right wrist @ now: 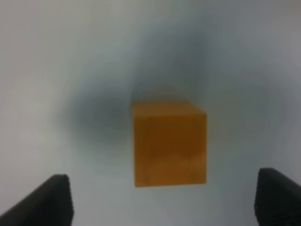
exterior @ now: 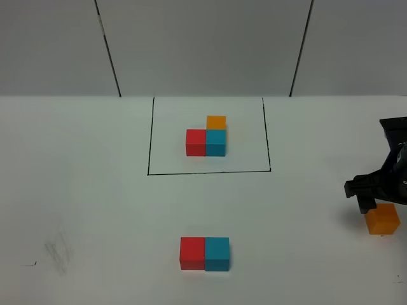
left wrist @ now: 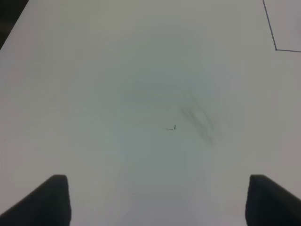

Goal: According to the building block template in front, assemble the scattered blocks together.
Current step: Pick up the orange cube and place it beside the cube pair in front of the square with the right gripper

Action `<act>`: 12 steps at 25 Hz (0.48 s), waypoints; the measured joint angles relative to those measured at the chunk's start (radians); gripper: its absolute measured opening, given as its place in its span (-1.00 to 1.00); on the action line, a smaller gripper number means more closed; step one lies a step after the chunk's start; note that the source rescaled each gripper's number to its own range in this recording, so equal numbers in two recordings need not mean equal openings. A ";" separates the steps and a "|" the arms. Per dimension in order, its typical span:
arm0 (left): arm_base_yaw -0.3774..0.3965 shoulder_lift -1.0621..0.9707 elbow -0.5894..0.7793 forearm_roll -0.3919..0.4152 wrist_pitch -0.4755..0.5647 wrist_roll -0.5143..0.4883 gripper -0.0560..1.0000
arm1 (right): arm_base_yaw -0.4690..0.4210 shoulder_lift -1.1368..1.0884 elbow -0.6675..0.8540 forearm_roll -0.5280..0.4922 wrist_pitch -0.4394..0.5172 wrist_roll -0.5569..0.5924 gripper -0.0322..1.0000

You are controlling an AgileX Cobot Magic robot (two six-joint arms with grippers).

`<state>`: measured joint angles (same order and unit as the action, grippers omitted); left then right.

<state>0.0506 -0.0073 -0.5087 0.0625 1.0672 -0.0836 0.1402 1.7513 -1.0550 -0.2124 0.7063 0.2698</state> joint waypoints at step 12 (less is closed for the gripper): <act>0.000 0.000 0.000 0.000 0.000 0.000 0.98 | -0.044 0.094 0.000 -0.004 -0.072 -0.025 0.43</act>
<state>0.0506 -0.0073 -0.5087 0.0625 1.0672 -0.0836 0.0963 1.8456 -1.0550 -0.2160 0.6346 0.2447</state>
